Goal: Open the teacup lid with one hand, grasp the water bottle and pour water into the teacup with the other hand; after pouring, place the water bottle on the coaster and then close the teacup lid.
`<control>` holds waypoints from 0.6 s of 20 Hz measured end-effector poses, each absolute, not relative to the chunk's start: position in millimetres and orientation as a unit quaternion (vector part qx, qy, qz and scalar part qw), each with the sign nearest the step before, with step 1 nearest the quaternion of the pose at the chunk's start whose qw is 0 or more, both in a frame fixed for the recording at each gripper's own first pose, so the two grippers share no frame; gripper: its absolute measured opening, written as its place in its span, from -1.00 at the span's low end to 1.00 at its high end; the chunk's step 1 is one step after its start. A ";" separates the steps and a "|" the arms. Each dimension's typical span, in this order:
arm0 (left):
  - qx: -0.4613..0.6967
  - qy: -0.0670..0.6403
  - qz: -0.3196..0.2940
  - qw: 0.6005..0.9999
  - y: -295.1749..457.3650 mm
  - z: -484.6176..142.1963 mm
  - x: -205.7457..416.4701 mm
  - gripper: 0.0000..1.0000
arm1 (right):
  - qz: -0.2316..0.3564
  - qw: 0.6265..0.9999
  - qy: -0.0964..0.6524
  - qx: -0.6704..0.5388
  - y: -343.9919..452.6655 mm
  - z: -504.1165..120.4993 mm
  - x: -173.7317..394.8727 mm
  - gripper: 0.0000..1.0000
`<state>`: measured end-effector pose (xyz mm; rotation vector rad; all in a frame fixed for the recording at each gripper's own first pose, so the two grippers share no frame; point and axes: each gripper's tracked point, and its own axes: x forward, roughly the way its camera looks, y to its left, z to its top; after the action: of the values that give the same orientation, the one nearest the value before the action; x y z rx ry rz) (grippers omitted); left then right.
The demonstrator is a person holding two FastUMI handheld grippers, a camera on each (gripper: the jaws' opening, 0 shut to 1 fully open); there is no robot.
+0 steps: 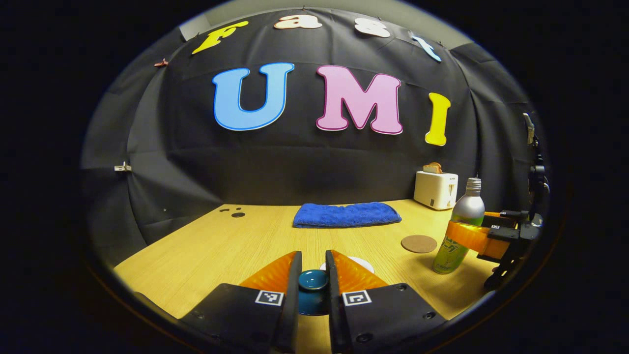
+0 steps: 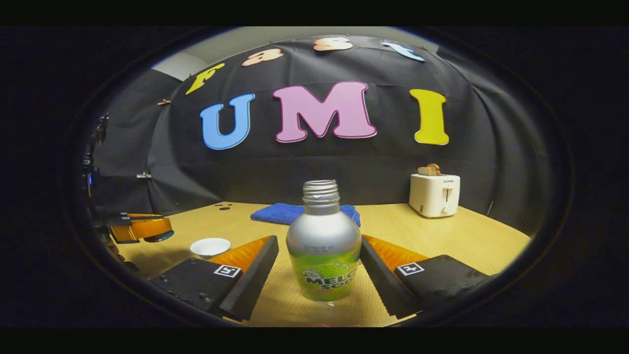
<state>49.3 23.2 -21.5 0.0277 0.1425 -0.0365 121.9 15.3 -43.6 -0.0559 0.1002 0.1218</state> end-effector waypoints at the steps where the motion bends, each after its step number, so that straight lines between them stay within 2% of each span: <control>1: 0.013 0.073 -0.017 0.997 25.4 -22.6 47.7 -0.41 | 0.058 0.997 0.052 -0.028 14.9 -46.0 125.3 0.97; 10: 0.018 0.078 -0.026 0.996 28.7 -27.3 43.3 -0.41 | 0.030 0.997 0.073 -0.026 6.7 -61.2 145.5 0.96; 11: 0.019 0.076 -0.028 0.997 28.2 -26.8 43.0 -0.41 | 0.028 0.997 0.071 -0.029 5.8 -60.6 145.8 0.92; 12: 0.019 0.075 -0.029 0.997 27.2 -25.6 42.8 -0.41 | 0.027 0.997 0.071 -0.032 6.5 -59.6 145.8 0.65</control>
<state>42.8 27.2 -25.6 0.0389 0.1499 -0.0591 145.8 6.5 -59.6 -0.0631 0.1424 0.0531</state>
